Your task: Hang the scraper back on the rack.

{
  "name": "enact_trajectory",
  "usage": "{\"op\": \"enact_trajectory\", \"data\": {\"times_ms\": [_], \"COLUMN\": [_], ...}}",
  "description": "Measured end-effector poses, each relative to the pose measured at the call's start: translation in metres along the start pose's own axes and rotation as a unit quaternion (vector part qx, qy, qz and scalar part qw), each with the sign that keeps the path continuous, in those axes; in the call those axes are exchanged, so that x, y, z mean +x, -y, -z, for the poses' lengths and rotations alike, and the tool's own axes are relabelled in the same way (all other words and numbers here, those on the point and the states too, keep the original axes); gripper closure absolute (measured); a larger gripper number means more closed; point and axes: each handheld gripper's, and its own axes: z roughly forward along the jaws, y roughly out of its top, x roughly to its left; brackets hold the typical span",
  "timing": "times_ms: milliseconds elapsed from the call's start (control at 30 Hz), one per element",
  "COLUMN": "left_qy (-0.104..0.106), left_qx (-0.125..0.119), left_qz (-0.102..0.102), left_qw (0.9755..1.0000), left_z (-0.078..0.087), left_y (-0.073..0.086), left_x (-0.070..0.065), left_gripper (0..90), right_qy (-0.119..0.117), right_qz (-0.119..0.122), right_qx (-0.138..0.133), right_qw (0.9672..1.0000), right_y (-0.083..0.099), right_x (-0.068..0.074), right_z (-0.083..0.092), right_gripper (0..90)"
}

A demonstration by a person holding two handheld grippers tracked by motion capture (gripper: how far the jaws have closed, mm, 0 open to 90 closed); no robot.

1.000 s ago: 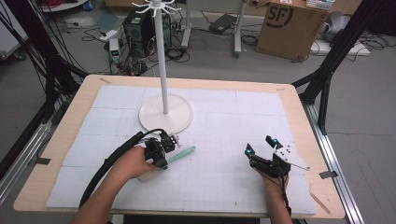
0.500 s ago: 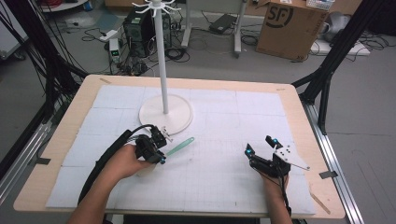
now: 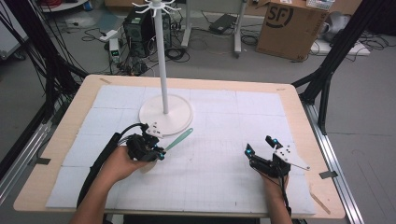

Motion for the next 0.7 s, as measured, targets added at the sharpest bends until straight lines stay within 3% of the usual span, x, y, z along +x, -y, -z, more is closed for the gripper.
{"op": "enact_trajectory", "data": {"times_ms": [133, 333, 433, 500, 700], "left_qy": [-0.007, -0.017, -0.018, -0.025, -0.039], "left_qx": [-0.036, -0.088, -0.102, -0.116, -0.179], "left_qz": [0.001, 0.003, 0.001, -0.004, 0.010], "left_qw": [0.9993, 0.9960, 0.9946, 0.9930, 0.9831], "left_z": [0.007, 0.013, 0.013, 0.013, 0.017], "left_y": [0.002, 0.007, 0.010, 0.012, 0.019], "left_x": [0.000, -0.001, -0.002, -0.004, -0.004], "left_gripper": [80.2, 80.3, 80.2, 80.2, 80.2], "right_qy": [0.000, 0.001, 0.001, 0.001, 0.001], "right_qz": [0.000, 0.000, 0.000, 0.000, 0.000], "right_qx": [0.000, -0.001, 0.000, -0.001, -0.001], "right_qw": [1.0000, 1.0000, 1.0000, 1.0000, 1.0000], "right_y": [0.000, 0.000, 0.000, 0.000, 0.000], "right_x": [0.000, 0.000, 0.000, 0.000, 0.000], "right_z": [0.000, 0.000, 0.000, 0.000, 0.000], "right_gripper": [15.6, 15.6, 15.6, 15.7, 15.6]}}
